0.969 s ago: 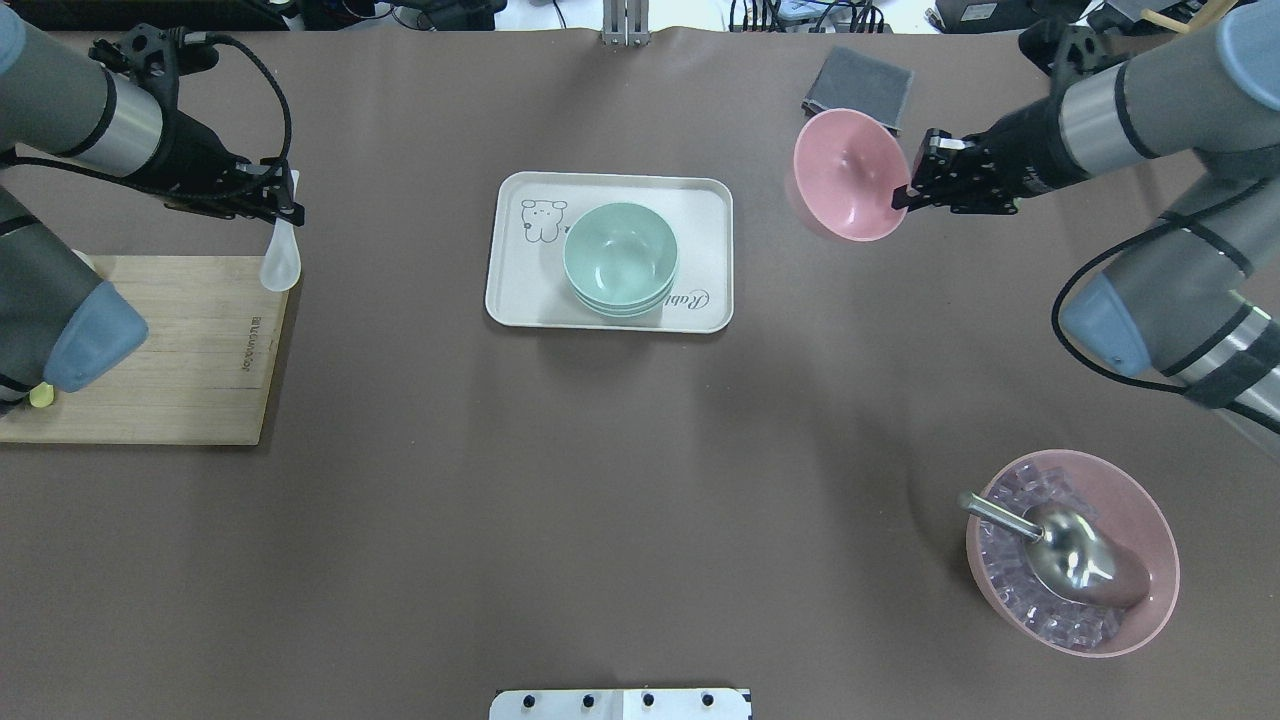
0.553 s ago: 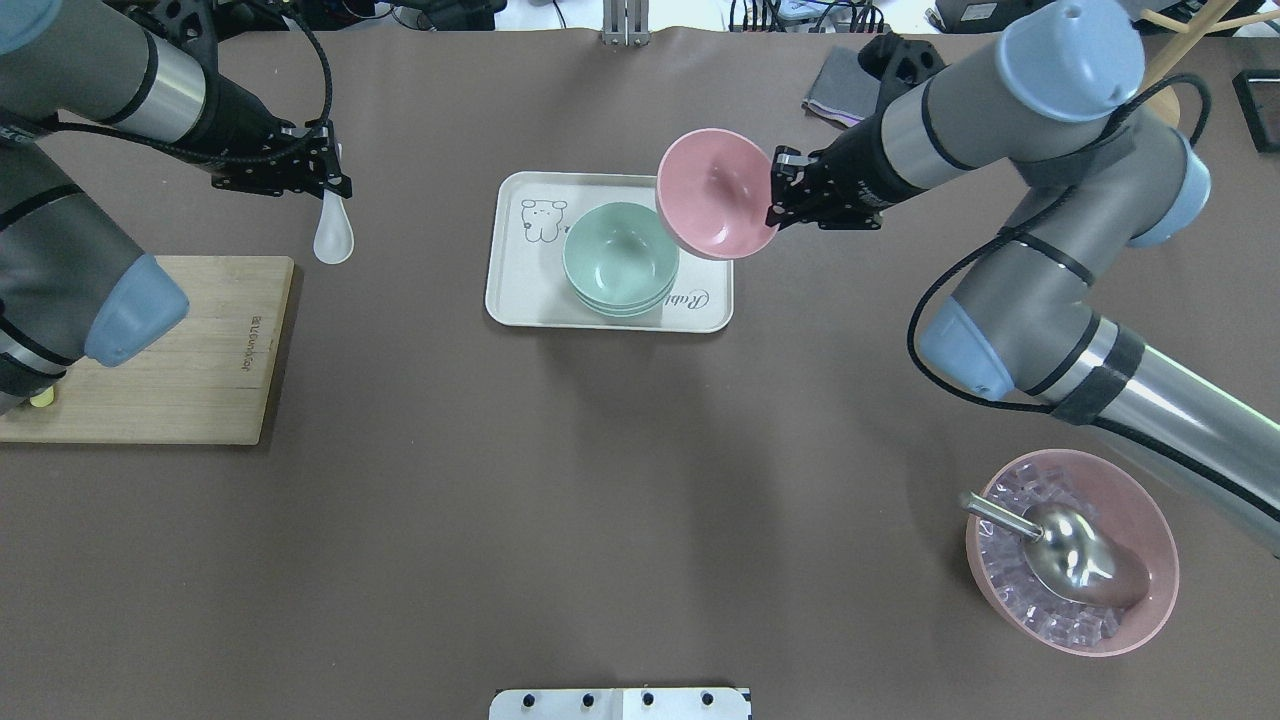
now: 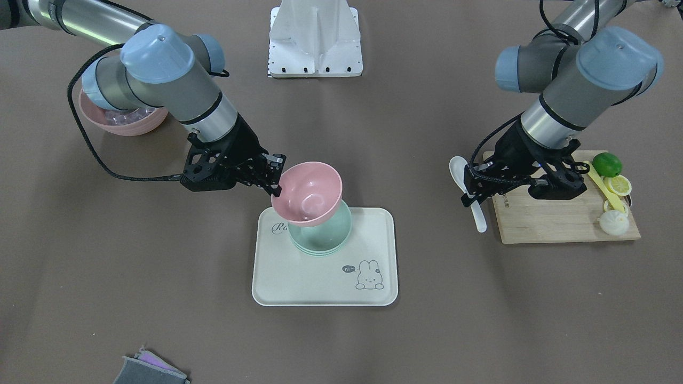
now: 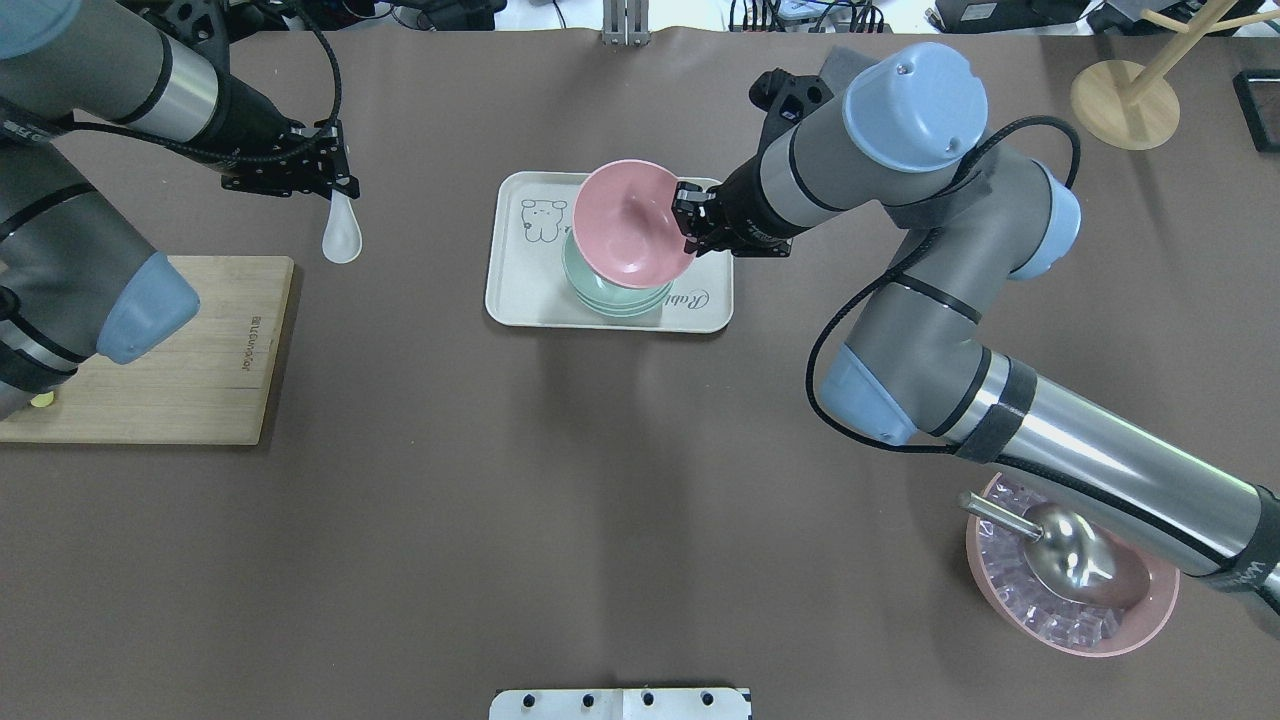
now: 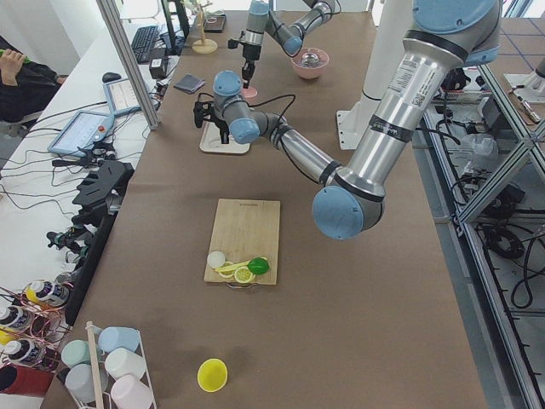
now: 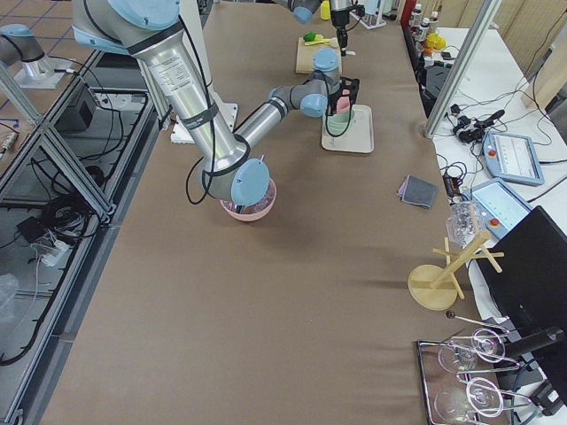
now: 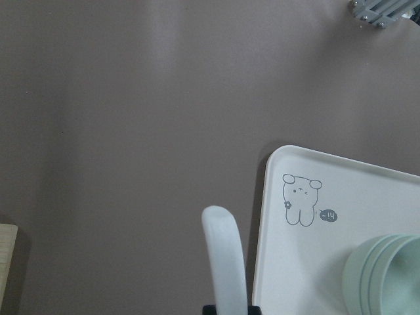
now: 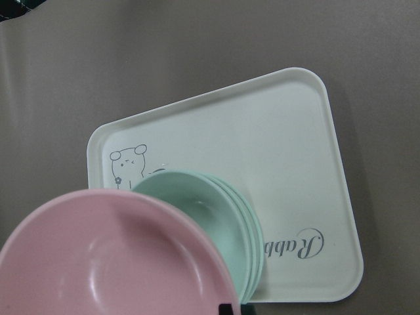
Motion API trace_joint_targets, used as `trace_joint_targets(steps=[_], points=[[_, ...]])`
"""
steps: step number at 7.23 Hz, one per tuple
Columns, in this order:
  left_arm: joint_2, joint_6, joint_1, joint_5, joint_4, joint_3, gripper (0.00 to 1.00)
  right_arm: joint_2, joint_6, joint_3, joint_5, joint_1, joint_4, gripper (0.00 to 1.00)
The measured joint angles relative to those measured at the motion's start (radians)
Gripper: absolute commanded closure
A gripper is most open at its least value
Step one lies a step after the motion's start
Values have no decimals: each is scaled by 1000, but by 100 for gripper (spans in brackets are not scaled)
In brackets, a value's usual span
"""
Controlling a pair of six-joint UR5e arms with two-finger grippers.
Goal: Stack pink bowl on green and place spoon
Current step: 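Carry pink bowl onto green bowls with right gripper while left lifts spoon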
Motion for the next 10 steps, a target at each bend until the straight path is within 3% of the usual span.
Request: trace_joint_targets(steps=[6, 7, 8, 10], points=[[0, 3, 0, 0, -3, 13, 100, 29, -6, -63, -41, -25, -1, 100], [0, 4, 0, 0, -3, 14, 100, 31, -6, -66, -41, -25, -1, 33], [0, 6, 0, 0, -4, 16, 100, 35, -6, -72, -41, -25, -1, 0], [0, 8, 0, 0, -22, 28, 100, 47, -6, -86, -53, -26, -3, 0]])
